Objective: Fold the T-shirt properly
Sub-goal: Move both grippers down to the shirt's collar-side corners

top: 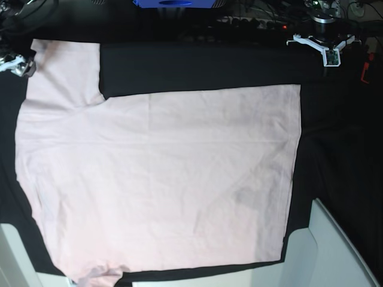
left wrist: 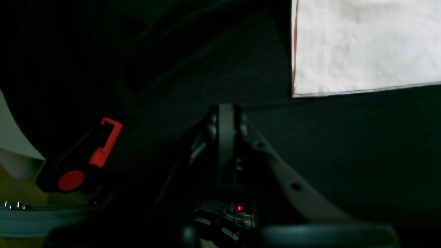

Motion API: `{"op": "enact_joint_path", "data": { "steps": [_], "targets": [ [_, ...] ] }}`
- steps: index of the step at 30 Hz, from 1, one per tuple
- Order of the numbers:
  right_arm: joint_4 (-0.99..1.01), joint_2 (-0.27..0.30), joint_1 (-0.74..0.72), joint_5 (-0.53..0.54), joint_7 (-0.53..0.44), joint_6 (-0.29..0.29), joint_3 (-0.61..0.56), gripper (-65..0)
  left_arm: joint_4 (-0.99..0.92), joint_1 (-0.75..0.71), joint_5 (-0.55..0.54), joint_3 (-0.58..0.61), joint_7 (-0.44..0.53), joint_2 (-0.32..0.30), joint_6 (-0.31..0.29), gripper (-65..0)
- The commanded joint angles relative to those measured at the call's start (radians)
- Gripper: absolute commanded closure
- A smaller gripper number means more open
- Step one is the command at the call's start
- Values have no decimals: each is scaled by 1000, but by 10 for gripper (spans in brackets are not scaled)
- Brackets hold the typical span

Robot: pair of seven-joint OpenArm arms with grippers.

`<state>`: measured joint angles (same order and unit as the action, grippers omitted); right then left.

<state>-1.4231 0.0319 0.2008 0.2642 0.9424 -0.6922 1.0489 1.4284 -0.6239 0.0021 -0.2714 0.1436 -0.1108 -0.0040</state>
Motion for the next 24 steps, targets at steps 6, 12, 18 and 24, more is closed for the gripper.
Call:
{"op": "enact_joint_path", "data": {
  "steps": [6,12,18,24],
  "targets": [
    [55,16,-1,16,-10,-6,0,-548,12,-12,-1,-7,21,-10,9,0],
    [74,-10,13,25,-13,-6,-74,-547,15,-11,-1,-7,21,-10,9,0],
    [74,-11,15,56,-12,-6,-137,-470,15,-11,-1,-7,21,-10,9,0],
    [75,-13,15,56,-12,-6,-163,-258,15,-9,-3,-9,21,-10,9,0]
  ]
}}
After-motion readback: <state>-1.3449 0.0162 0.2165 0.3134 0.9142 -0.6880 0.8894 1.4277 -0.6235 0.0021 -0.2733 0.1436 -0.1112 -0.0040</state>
